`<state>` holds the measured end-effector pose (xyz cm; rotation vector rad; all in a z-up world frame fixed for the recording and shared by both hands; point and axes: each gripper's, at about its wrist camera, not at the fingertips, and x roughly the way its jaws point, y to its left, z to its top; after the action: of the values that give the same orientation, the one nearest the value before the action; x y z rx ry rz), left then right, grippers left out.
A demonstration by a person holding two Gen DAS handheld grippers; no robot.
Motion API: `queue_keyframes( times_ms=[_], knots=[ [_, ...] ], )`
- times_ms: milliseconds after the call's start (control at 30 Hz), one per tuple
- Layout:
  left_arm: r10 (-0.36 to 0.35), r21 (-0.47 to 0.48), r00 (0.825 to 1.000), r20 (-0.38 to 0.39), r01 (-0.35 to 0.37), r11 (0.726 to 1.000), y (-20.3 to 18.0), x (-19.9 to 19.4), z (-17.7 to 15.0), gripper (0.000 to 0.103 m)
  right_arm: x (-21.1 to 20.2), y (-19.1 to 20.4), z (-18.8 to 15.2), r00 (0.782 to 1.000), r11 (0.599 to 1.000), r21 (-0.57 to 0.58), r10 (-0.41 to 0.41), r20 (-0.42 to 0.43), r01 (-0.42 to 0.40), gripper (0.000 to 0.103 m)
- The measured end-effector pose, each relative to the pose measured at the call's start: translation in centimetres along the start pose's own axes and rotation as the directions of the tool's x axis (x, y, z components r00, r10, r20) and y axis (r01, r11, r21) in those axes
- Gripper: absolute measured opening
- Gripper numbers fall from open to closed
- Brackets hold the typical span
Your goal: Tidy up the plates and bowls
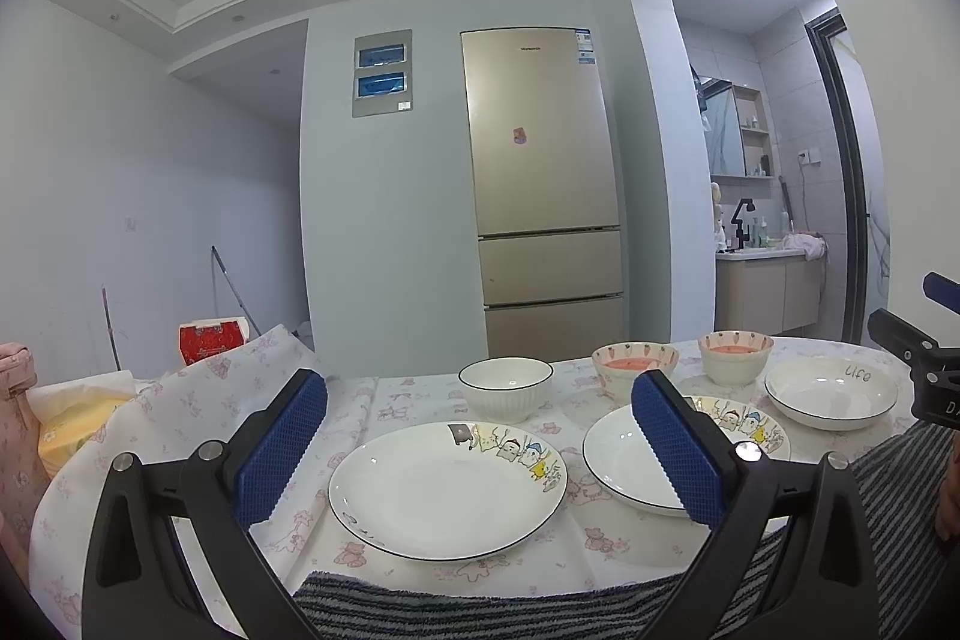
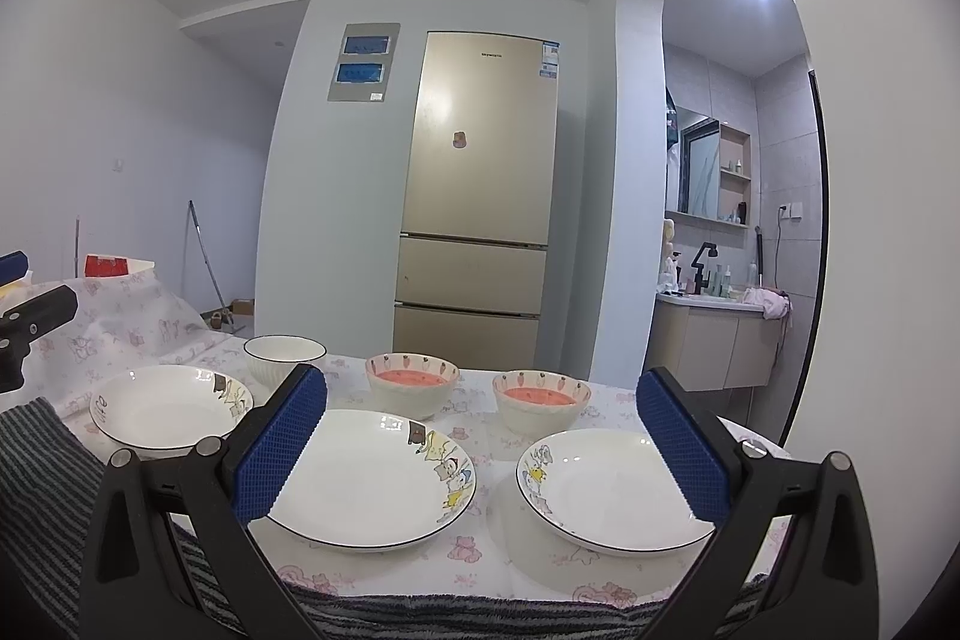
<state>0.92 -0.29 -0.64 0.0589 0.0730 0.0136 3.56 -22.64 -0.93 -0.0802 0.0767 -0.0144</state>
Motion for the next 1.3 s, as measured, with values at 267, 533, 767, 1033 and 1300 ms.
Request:
queue_keyframes(
  times_ms=[267, 533, 767, 1033, 1300],
  knots=[
    [0.002, 0.006, 1.0, -0.01, -0.002, 1.0, -0.12, 0.35, -0.22, 0.103, -0.04, -0.12, -0.03, 1.0, 1.0, 0.001, -0.001, 0.002, 0.001, 0.103],
    [0.005, 0.004, 1.0, -0.004, -0.005, 1.0, -0.06, 0.4, -0.39, 0.103, -0.04, -0.13, -0.06, 1.0, 1.0, 0.003, 0.0, 0.002, 0.0, 0.103],
    [0.012, 0.003, 1.0, -0.001, -0.012, 1.0, 0.08, 0.28, -0.3, 0.103, -0.04, -0.12, -0.03, 1.0, 1.0, 0.002, -0.001, 0.002, 0.001, 0.103],
    [0.021, 0.006, 1.0, 0.008, -0.021, 1.0, 0.21, -0.17, -0.26, 0.103, -0.05, -0.12, -0.03, 1.0, 1.0, 0.001, 0.0, 0.002, 0.0, 0.103],
    [0.02, 0.006, 1.0, 0.007, -0.02, 1.0, 0.13, -0.14, -0.11, 0.103, -0.06, -0.12, -0.06, 1.0, 1.0, 0.002, 0.0, 0.003, 0.0, 0.103]
  ],
)
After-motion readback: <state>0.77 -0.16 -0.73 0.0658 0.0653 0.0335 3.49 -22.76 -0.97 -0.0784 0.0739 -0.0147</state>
